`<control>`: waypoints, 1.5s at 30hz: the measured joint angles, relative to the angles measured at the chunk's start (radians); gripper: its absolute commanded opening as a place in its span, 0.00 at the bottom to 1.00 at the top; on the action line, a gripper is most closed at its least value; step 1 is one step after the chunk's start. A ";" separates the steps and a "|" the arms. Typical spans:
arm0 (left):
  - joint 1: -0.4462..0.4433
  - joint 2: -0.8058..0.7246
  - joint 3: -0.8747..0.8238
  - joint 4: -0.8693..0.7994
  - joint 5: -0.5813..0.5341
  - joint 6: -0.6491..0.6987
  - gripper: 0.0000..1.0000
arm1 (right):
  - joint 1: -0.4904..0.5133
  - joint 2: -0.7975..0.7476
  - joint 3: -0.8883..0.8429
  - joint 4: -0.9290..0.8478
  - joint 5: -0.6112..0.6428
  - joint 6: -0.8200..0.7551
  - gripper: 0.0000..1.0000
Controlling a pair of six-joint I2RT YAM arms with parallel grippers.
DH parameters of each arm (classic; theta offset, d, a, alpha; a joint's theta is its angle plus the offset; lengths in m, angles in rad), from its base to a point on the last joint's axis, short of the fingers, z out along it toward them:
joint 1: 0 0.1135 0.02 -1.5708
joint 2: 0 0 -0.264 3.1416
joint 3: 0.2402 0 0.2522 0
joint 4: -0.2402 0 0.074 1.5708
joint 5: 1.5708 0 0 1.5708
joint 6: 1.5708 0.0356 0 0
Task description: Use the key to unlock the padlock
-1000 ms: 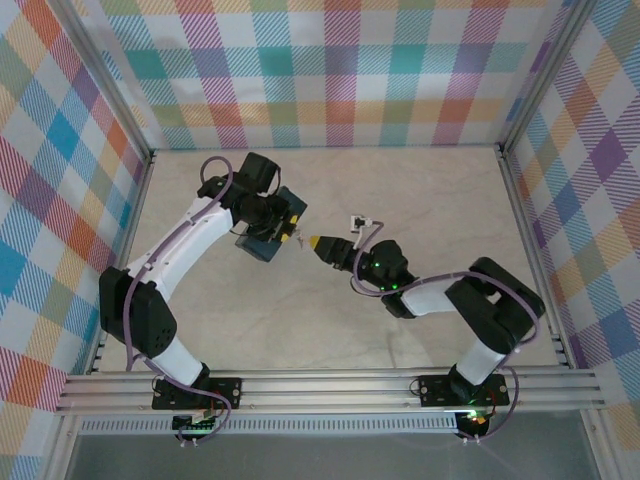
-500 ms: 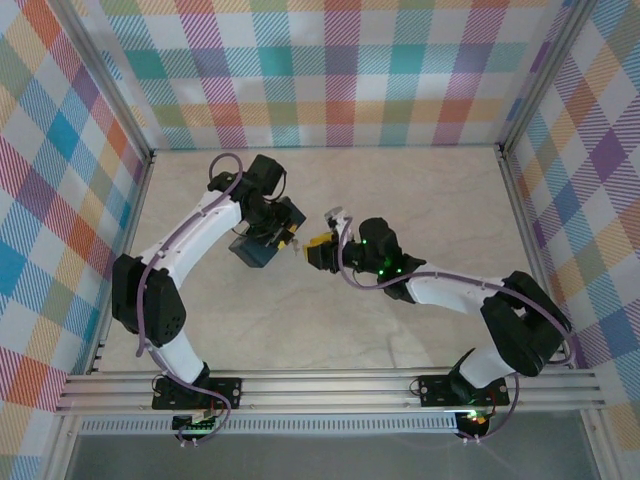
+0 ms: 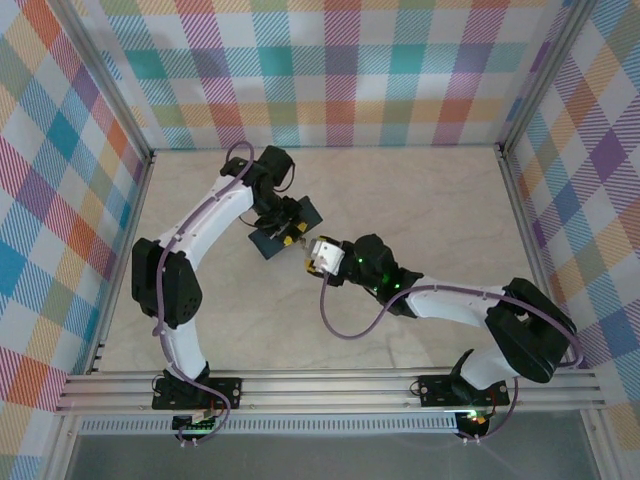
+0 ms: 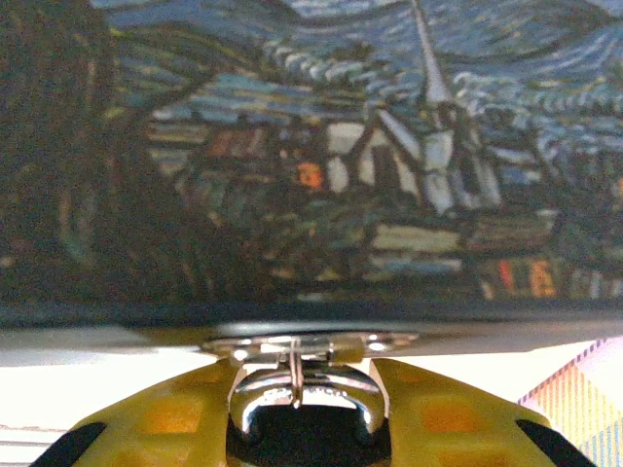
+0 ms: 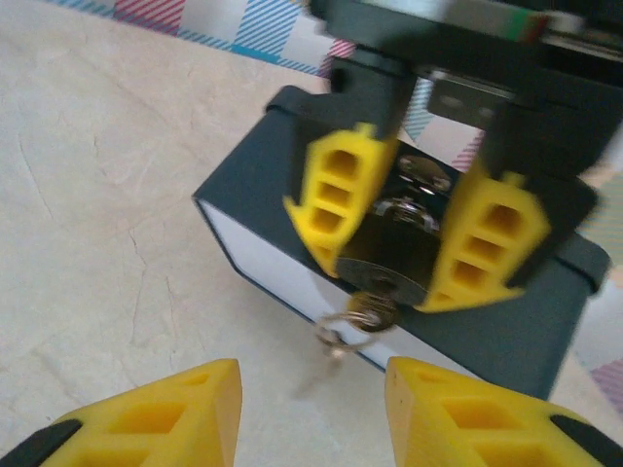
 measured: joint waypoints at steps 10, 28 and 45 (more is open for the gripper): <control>0.000 0.005 0.021 -0.019 0.024 0.047 0.09 | 0.041 0.053 0.000 0.126 0.102 -0.128 0.41; 0.000 0.005 0.021 -0.017 0.047 0.049 0.08 | -0.004 0.077 0.037 0.133 0.097 -0.128 0.28; -0.002 0.005 0.021 -0.016 0.044 0.049 0.07 | -0.008 0.113 0.052 0.134 0.097 -0.154 0.14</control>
